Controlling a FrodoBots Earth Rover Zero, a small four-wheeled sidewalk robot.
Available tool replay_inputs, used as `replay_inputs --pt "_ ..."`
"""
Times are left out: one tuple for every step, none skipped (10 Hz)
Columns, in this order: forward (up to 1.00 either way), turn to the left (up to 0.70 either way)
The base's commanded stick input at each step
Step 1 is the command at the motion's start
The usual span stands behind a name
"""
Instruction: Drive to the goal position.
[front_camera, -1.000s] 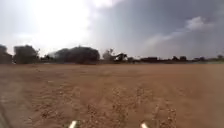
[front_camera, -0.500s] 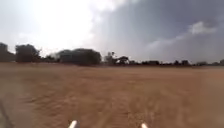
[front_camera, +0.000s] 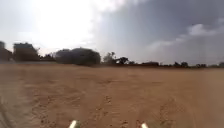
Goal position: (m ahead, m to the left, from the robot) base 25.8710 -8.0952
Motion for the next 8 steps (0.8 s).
replay_inputs --pt "1.0 -0.22" --pt "1.0 -0.09" --pt "1.0 0.0" --pt "1.0 0.0" --pt "1.0 0.0" --pt "1.0 0.0" --pt "1.0 -0.27" --pt "1.0 -0.27"
